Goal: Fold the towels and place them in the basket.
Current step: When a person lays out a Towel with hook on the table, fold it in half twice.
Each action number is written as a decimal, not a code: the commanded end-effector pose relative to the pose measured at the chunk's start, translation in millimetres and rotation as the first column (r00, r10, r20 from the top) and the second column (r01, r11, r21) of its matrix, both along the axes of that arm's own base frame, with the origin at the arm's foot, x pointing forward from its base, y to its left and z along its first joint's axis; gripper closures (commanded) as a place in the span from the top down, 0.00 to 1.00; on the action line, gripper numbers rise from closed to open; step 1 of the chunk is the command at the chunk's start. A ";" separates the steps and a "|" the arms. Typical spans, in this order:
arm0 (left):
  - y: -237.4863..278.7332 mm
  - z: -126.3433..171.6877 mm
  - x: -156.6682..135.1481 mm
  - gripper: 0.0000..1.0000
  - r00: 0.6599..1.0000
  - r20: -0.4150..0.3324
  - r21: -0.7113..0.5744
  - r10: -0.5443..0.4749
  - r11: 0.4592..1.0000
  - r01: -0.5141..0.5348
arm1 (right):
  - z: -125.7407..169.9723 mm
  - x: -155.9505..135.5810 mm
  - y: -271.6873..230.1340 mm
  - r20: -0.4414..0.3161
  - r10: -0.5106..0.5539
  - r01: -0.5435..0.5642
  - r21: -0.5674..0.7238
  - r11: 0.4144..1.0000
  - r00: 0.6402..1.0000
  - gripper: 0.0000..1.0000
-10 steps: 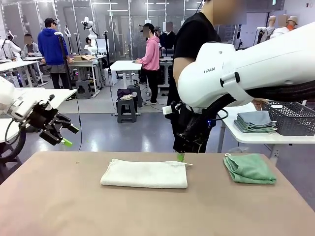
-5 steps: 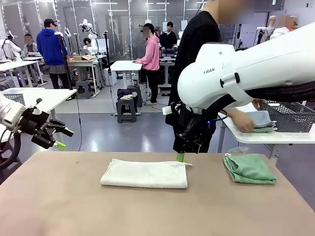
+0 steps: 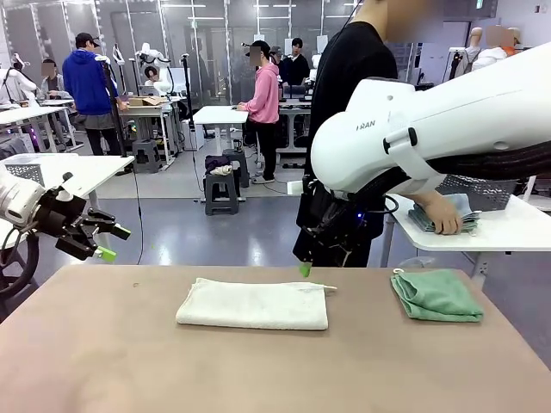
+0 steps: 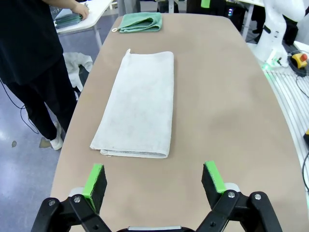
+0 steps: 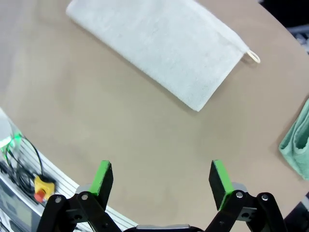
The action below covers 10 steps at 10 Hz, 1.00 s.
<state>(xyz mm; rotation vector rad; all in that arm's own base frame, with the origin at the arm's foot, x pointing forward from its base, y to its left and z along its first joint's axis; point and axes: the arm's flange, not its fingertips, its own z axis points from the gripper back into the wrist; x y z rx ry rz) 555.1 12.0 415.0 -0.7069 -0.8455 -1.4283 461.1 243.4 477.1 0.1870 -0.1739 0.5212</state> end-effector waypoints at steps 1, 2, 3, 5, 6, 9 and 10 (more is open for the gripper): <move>0.1 0.9 -0.7 1.00 1.000 0.002 0.001 0.001 1.000 -0.001 | -17.2 5.4 8.0 -0.009 -0.212 0.212 0.044 0.976 0.977 1.00; 0.1 0.9 -0.7 1.00 1.000 0.002 0.001 0.001 1.000 -0.001 | -22.3 10.4 9.7 -0.041 -0.294 0.296 0.047 0.954 0.955 1.00; 0.1 0.9 -0.7 1.00 1.000 0.002 0.001 0.001 1.000 -0.001 | -28.8 17.2 10.8 -0.058 -0.341 0.344 0.042 0.938 0.938 1.00; 0.1 0.9 -0.7 1.00 1.000 0.002 0.001 0.001 1.000 -0.001 | -53.1 40.9 15.1 -0.053 -0.437 0.439 0.032 0.898 0.898 1.00; 0.1 0.9 -0.7 1.00 1.000 0.002 0.001 0.001 1.000 -0.001 | -67.2 56.0 15.4 -0.051 -0.489 0.491 0.022 0.871 0.871 1.00; 0.1 0.9 -0.7 1.00 1.000 0.002 0.001 0.001 1.000 -0.001 | -110.1 95.8 12.1 -0.054 -0.543 0.543 -0.024 0.840 0.838 1.00; 0.1 0.9 -0.7 1.00 1.000 0.002 0.001 0.001 1.000 -0.001 | -125.3 106.4 10.0 -0.060 -0.551 0.549 -0.042 0.835 0.832 1.00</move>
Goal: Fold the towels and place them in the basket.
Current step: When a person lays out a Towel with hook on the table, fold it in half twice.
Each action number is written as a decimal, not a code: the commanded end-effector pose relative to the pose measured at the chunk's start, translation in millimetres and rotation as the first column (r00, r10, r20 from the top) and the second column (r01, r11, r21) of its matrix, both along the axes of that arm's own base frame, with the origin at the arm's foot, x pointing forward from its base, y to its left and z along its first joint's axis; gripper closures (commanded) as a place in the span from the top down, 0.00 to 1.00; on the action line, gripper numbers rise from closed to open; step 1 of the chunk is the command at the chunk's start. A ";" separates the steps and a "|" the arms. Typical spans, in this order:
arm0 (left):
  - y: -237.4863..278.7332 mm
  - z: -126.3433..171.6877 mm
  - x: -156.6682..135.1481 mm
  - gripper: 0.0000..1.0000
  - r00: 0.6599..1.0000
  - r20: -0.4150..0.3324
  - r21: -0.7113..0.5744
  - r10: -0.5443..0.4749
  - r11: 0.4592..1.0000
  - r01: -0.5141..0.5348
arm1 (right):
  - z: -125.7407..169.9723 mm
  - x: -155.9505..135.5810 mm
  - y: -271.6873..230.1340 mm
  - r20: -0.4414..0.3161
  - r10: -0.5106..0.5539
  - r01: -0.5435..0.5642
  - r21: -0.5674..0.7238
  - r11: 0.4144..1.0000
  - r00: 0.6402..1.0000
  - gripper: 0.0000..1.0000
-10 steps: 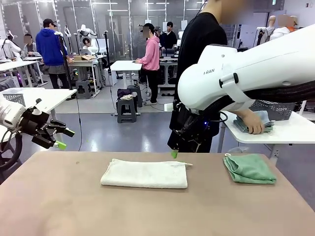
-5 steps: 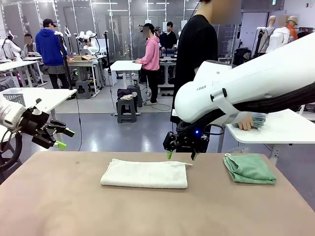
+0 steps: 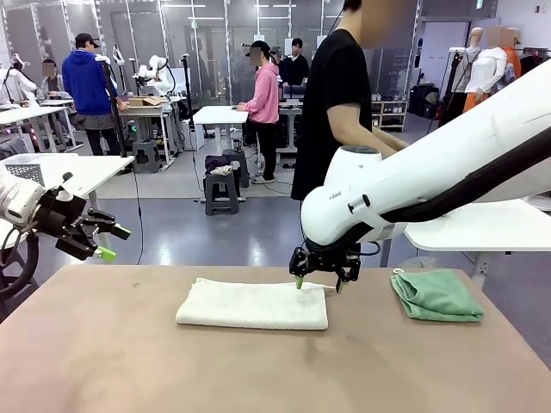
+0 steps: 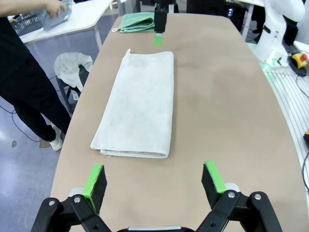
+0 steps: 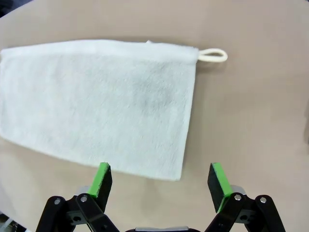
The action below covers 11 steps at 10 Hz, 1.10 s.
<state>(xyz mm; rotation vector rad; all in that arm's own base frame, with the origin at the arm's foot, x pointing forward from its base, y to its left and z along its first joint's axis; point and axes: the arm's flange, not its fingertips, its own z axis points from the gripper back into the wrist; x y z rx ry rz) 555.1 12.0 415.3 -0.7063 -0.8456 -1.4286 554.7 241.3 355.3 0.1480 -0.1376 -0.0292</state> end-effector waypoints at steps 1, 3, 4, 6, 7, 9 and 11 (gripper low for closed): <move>0.1 0.7 -0.6 1.00 1.000 0.002 0.001 0.001 1.000 -0.001 | -14.1 18.6 10.7 -0.006 -0.045 0.045 -0.021 0.999 0.999 1.00; 0.1 0.7 -0.6 1.00 1.000 0.002 0.001 0.001 1.000 -0.001 | -27.5 27.3 10.3 -0.013 -0.053 0.052 -0.022 0.998 0.999 1.00; 0.1 0.7 -0.6 1.00 1.000 0.002 0.001 0.001 1.000 -0.001 | -31.3 31.3 9.6 -0.016 -0.053 0.052 -0.037 0.998 0.998 1.00; 0.1 0.7 -0.6 1.00 1.000 0.002 0.001 0.001 1.000 -0.001 | -32.9 25.5 2.3 -0.030 -0.016 0.015 -0.008 1.000 0.999 1.00; 0.1 0.7 -0.6 1.00 1.000 0.002 0.001 0.001 1.000 -0.001 | -32.9 25.5 2.3 -0.030 -0.016 0.015 -0.008 1.000 0.999 1.00; 0.1 0.7 -0.6 1.00 1.000 0.002 0.001 0.001 1.000 -0.001 | -33.7 28.3 3.1 -0.027 -0.015 0.014 -0.013 1.000 1.000 1.00; 0.1 0.7 -0.6 1.00 1.000 0.002 0.001 0.001 1.000 -0.001 | -46.2 35.3 7.8 0.009 -0.038 0.039 -0.036 0.999 0.999 1.00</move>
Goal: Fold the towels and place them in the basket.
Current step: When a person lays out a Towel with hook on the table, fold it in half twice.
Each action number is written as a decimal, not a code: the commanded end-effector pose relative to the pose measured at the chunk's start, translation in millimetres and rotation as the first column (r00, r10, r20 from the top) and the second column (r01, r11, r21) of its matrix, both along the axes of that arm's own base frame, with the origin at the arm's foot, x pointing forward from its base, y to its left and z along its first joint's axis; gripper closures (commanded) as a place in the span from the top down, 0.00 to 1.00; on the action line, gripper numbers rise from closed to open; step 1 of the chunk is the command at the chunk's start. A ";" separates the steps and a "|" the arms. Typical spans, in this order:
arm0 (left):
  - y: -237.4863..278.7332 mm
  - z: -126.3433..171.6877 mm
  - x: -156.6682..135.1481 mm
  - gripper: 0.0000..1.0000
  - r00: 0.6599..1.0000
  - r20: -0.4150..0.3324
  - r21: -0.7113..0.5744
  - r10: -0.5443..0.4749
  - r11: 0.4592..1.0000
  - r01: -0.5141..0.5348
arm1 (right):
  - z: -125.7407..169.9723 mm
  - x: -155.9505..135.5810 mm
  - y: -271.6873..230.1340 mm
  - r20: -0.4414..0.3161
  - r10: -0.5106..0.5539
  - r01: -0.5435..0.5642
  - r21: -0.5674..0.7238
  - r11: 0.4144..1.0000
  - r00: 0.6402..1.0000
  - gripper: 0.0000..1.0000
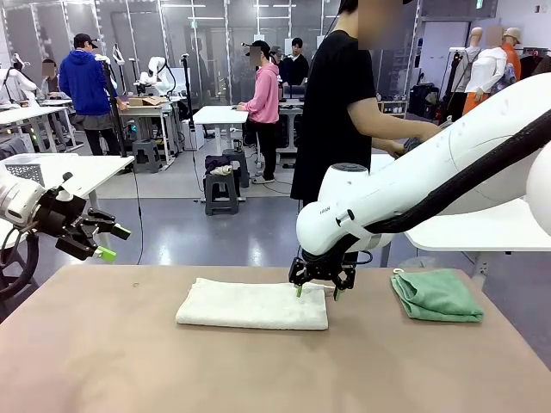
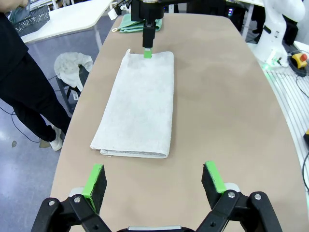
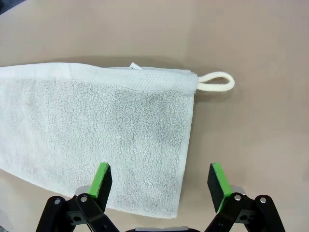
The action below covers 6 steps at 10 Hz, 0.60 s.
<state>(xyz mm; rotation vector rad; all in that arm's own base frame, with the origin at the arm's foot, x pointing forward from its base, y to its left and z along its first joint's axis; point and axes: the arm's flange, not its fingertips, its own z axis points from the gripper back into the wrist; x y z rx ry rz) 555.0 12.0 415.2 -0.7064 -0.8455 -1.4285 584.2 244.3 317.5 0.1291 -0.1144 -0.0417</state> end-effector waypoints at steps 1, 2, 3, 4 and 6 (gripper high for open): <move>0.1 0.7 -0.6 1.00 1.000 0.002 0.001 0.001 1.000 -0.001 | -13.7 7.2 7.5 0.033 -0.029 0.030 -0.029 0.999 0.999 1.00; 0.1 0.7 -0.6 1.00 1.000 0.002 0.001 0.001 1.000 -0.001 | -16.5 7.9 8.5 0.040 -0.031 0.032 -0.037 0.999 0.999 1.00; 0.1 0.7 -0.6 1.00 1.000 0.002 0.001 0.001 1.000 -0.001 | -19.3 8.6 9.1 0.045 -0.033 0.035 -0.037 0.999 0.998 1.00; 0.1 0.7 -0.6 1.00 1.000 0.002 0.001 0.001 1.000 -0.001 | -22.0 9.6 10.5 0.045 -0.033 0.035 -0.044 0.998 0.998 1.00; 0.1 0.7 -0.6 1.00 1.000 0.002 0.001 0.001 1.000 -0.001 | -26.5 11.5 12.6 0.034 -0.036 0.038 -0.055 0.998 0.999 1.00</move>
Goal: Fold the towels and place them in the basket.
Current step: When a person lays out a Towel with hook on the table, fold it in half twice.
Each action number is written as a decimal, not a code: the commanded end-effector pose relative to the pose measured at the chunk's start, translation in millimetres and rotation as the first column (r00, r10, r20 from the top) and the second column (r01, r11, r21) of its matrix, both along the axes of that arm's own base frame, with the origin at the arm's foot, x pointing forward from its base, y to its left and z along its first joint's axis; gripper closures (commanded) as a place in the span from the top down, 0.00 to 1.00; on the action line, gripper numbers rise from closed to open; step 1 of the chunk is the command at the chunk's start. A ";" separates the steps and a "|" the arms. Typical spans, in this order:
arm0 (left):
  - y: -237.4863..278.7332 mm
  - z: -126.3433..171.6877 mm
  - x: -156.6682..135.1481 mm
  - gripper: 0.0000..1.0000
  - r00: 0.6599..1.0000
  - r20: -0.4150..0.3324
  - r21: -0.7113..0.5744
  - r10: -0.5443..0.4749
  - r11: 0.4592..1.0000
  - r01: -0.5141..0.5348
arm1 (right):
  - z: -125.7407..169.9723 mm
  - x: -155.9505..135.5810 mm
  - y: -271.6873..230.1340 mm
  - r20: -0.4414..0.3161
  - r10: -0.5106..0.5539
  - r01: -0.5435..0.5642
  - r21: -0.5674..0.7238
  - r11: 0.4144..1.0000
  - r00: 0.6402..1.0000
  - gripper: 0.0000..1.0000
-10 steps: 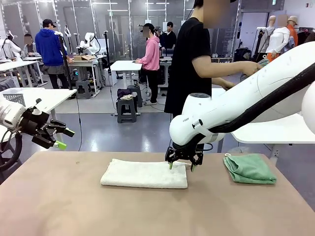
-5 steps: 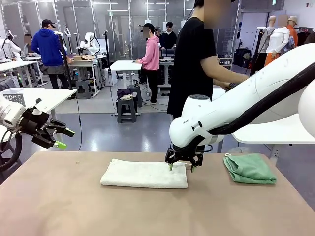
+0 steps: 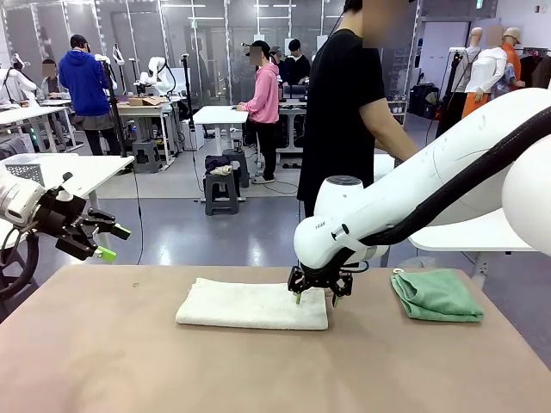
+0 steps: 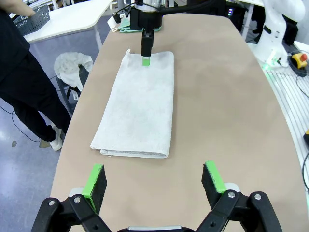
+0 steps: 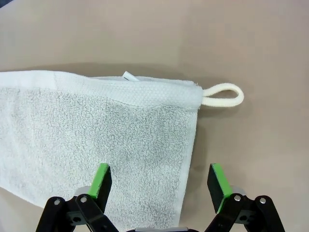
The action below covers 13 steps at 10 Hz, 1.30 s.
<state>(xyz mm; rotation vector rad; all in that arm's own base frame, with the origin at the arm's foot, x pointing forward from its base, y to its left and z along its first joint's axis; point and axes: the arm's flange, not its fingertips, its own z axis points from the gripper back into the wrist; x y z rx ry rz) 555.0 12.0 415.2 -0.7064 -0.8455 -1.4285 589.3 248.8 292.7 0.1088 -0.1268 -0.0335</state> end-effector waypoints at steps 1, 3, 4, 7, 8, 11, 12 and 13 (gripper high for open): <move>0.1 0.7 -0.6 1.00 1.000 0.002 0.001 0.001 1.000 -0.001 | -3.3 6.6 8.9 0.019 -0.040 0.041 -0.032 0.999 0.999 1.00; 0.1 0.7 -0.6 1.00 1.000 0.002 0.001 0.001 1.000 -0.001 | -6.6 7.4 11.0 0.016 -0.043 0.044 -0.031 0.999 0.999 1.00; 0.1 0.7 -0.6 1.00 1.000 0.002 0.001 0.001 1.000 -0.001 | -8.1 8.3 11.5 0.014 -0.043 0.043 -0.032 0.999 0.999 1.00; 0.1 0.7 -0.6 1.00 1.000 0.002 0.001 0.001 1.000 -0.001 | -11.9 9.1 13.1 0.004 -0.043 0.044 -0.038 0.998 0.999 0.80; 0.1 0.7 -0.6 1.00 1.000 0.002 0.001 0.001 1.000 -0.001 | -12.5 9.4 12.7 0.003 -0.052 0.052 -0.051 0.997 0.999 0.61; 0.1 0.7 -0.6 1.00 1.000 0.002 0.001 0.001 1.000 -0.001 | -14.5 10.6 14.3 -0.006 -0.061 0.061 -0.078 0.995 0.998 0.55; 0.1 0.7 -0.6 1.00 1.000 0.002 0.001 0.001 1.000 -0.001 | -14.7 11.0 15.3 -0.008 -0.064 0.063 -0.086 0.994 0.998 0.21; 0.1 0.7 -0.6 1.00 1.000 0.002 0.001 0.001 1.000 -0.001 | -14.6 11.3 16.2 -0.016 -0.073 0.071 -0.102 0.992 0.997 0.56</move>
